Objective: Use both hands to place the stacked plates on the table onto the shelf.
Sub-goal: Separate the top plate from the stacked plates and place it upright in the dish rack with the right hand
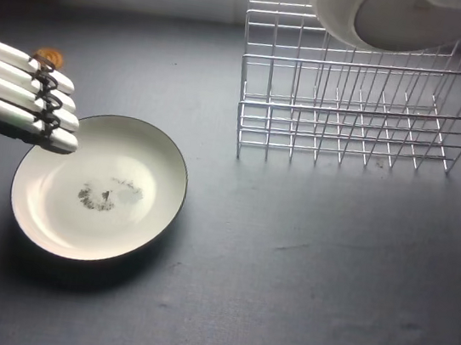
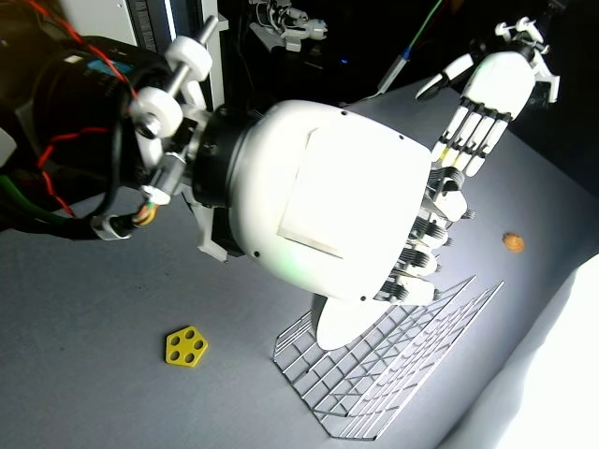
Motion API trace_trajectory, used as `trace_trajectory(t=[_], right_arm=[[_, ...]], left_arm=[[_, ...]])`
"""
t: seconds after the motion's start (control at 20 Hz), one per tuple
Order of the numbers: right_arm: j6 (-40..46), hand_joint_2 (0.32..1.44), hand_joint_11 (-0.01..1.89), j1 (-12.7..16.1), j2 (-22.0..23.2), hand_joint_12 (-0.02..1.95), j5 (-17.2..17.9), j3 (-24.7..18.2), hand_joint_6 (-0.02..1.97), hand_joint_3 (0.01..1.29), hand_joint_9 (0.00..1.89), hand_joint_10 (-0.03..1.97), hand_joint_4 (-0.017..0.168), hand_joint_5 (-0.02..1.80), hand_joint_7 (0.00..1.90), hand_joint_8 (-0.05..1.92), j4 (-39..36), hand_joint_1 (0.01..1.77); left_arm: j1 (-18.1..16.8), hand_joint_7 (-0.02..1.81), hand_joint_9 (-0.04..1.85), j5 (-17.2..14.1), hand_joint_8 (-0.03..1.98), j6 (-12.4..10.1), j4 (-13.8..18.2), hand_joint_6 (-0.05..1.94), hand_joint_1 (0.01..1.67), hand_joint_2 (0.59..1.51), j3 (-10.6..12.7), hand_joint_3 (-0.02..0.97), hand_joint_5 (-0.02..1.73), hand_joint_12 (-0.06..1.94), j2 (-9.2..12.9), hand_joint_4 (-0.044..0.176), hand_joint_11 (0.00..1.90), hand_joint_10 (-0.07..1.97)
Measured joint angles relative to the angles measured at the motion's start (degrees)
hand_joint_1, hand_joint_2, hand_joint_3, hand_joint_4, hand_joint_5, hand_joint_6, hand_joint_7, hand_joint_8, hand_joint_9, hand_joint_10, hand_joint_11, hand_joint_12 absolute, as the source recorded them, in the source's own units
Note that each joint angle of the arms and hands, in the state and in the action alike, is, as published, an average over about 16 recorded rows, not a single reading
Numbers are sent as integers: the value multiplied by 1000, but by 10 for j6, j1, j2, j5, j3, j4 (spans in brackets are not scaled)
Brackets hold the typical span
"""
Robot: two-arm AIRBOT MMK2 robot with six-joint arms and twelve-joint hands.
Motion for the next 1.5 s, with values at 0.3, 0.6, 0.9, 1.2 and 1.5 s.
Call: trace_trajectory(t=[0.3, 0.6, 0.9, 1.2, 1.5], right_arm=[[21, 1034, 705, -10, -26, 1281, 9, 35, 1205, 14, 893, 1204, -7, 797, 939, 1029, -20, 1372], [39, 1034, 700, -28, -56, 1283, 22, 74, 1211, 14, 890, 1212, -7, 787, 939, 1027, -33, 1372], [44, 1033, 688, -47, -85, 1305, 33, 111, 1215, 14, 887, 1222, -8, 779, 940, 1033, -27, 1372], [51, 1033, 678, -62, -108, 1328, 39, 138, 1218, 14, 883, 1232, -8, 774, 936, 1052, -19, 1373], [57, 1032, 668, -78, -123, 1342, 46, 155, 1222, 14, 873, 1237, -7, 771, 928, 1071, -16, 1372]], left_arm=[[49, 101, 89, 19, 0, 22, -35, 13, 16, 1083, -3, 21, 98, 105, -14, -1, 20, 7], [71, 97, 83, 36, 1, 39, -52, 13, 17, 1085, -10, 21, 96, 108, -21, -1, 18, 7], [77, 95, 76, 52, 1, 49, -57, 13, 17, 1083, -15, 21, 95, 107, -22, -1, 16, 8], [87, 99, 81, 69, 0, 56, -60, 13, 16, 1081, -12, 20, 98, 121, -27, -1, 16, 8], [99, 104, 86, 84, 0, 61, -62, 13, 16, 1080, -3, 20, 99, 141, -35, -1, 17, 8]])
